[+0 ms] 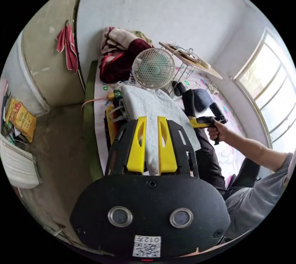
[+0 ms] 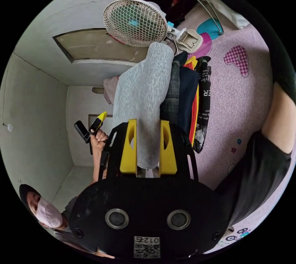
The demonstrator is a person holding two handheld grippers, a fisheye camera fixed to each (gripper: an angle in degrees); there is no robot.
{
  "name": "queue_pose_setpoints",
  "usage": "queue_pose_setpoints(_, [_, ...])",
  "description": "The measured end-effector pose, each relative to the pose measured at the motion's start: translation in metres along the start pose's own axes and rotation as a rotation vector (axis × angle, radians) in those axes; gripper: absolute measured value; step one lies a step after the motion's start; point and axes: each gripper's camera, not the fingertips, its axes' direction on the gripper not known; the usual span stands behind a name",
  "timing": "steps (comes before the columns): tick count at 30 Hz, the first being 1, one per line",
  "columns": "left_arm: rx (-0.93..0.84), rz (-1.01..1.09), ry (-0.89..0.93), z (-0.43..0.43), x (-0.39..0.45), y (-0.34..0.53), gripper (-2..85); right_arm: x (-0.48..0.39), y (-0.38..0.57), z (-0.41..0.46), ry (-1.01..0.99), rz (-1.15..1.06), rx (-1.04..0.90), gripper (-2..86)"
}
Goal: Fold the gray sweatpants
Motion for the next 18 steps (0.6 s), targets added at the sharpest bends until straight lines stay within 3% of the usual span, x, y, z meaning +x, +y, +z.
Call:
queue_pose_setpoints(7, [-0.081, 0.030, -0.096, 0.013, 0.025, 0.011, 0.9, 0.020, 0.045, 0.033, -0.010, 0.023, -0.097, 11.1])
queue_pose_setpoints(9, [-0.164, 0.089, -0.248, 0.032, 0.029, 0.019, 0.2, 0.026, 0.044, 0.044, 0.014, 0.004, -0.120, 8.4])
queue_pose_setpoints(11, [-0.180, 0.093, -0.274, 0.043, 0.028, 0.027, 0.0, 0.031, 0.042, 0.051, 0.053, -0.049, -0.108, 6.4])
queue_pose_setpoints(18, [-0.117, 0.017, -0.190, 0.031, 0.032, 0.030, -0.2, 0.052, 0.042, 0.041, -0.004, 0.005, -0.087, 8.5])
